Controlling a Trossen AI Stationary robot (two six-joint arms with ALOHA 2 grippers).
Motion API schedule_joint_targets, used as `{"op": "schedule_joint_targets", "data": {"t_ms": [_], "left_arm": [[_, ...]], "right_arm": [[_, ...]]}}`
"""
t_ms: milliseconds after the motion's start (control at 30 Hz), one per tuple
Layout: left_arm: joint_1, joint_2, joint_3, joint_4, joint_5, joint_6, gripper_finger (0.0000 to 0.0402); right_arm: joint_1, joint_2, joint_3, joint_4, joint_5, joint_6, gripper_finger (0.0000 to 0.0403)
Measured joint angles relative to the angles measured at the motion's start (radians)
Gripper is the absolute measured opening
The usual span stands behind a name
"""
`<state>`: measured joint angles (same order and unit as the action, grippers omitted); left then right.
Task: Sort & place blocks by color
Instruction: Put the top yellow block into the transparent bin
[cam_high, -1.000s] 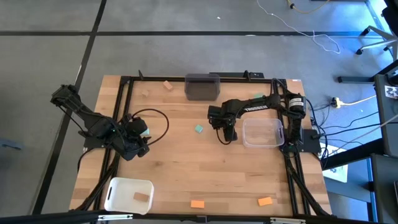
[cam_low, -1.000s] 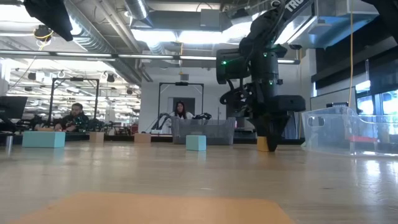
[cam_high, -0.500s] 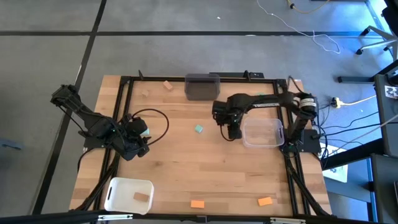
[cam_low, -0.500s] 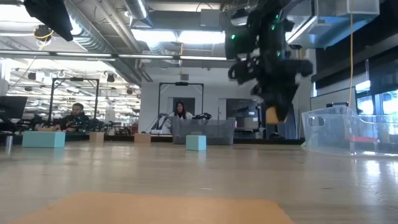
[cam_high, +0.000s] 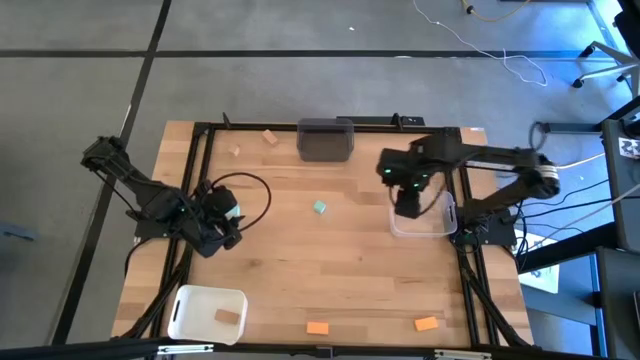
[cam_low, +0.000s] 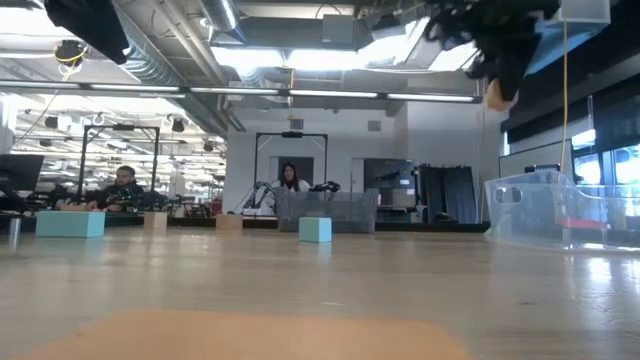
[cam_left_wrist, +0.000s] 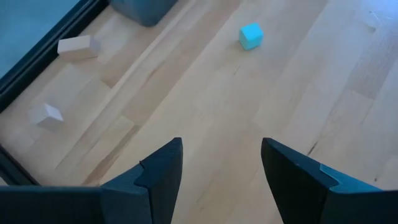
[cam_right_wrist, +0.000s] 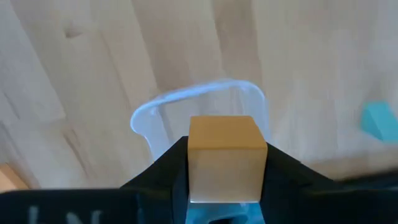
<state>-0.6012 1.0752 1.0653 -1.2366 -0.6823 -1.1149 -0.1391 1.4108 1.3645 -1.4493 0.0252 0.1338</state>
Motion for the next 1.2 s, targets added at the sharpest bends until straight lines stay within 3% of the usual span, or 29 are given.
{"op": "schedule_joint_targets", "data": {"t_ms": [167, 433, 700, 1033, 1200], "left_arm": [[0.023, 0.000, 0.000, 0.003, -0.001, 0.018, 0.0210], [0.066, 0.000, 0.000, 0.056, -0.001, 0.103, 0.0210], [0.099, 0.000, 0.000, 0.078, 0.015, 0.105, 0.0210], [0.106, 0.000, 0.000, 0.088, 0.020, 0.105, 0.0210], [0.105, 0.000, 0.000, 0.095, 0.021, 0.105, 0.0210]], "right_arm": [[0.001, -0.146, -0.124, 0.006, 0.008, 0.112, 0.0134], [0.001, -0.356, -0.480, 0.190, -0.004, 0.287, 0.0134], [0.001, -0.386, -0.745, 0.415, -0.072, 0.444, 0.0134], [0.001, -0.384, -0.814, 0.474, -0.072, 0.523, 0.0135], [0.001, -0.384, -0.814, 0.474, -0.045, 0.571, 0.0204]]}}
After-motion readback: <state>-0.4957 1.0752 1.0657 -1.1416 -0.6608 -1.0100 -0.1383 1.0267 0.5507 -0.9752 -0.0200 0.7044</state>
